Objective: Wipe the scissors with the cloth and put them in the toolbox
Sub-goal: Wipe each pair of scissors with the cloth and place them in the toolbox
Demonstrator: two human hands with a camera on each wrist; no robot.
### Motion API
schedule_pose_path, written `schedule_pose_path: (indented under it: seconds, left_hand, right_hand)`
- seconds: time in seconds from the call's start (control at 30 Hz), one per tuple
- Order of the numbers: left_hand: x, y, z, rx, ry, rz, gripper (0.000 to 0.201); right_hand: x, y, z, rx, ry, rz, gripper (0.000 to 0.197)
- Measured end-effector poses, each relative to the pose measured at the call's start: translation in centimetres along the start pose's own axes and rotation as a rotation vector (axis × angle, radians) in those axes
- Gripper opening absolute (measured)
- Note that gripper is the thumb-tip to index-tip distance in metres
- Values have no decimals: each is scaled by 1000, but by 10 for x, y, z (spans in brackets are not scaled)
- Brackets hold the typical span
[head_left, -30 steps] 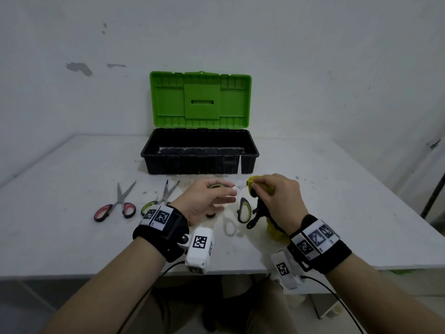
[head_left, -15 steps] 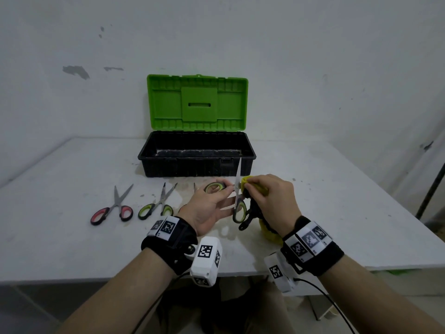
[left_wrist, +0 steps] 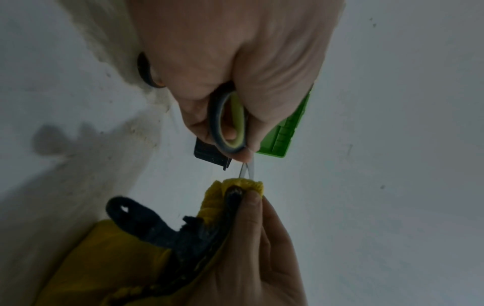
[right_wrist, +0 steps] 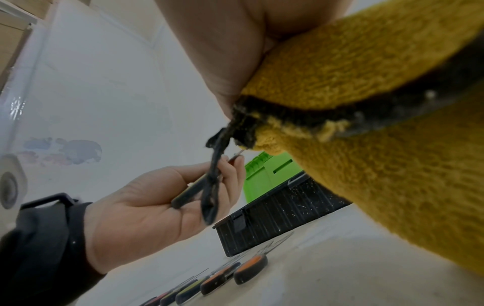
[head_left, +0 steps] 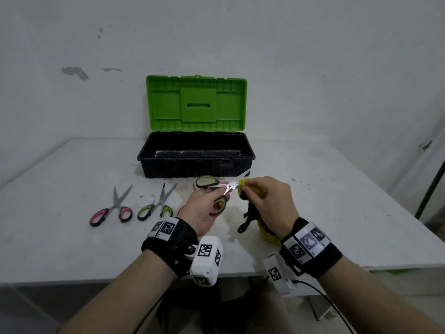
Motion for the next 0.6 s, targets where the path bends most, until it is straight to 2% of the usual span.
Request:
schedule_pose_path:
  seconds: [0.3, 0.5, 0.6]
  left_hand:
    - [1, 12, -4, 85, -66, -93, 19]
    - [4, 16, -2, 108, -155, -232, 20]
    - [7, 18, -2, 130, -208, -281, 19]
  right_hand:
    - [-9, 0, 5, -32, 50, 26, 8]
    - [-7, 10, 3, -47, -123, -12, 14]
    - [-13, 20, 1, -21, -124, -28, 16]
Point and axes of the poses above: each hand's wrist, its own z-axis away from the middle knuckle, its own y-axis out of the back of the hand, x = y × z, the point moved 5 cm from there along -z, towards the middle knuckle, and after that the axes turned 4 degrees about x, right-handed, at the moved point
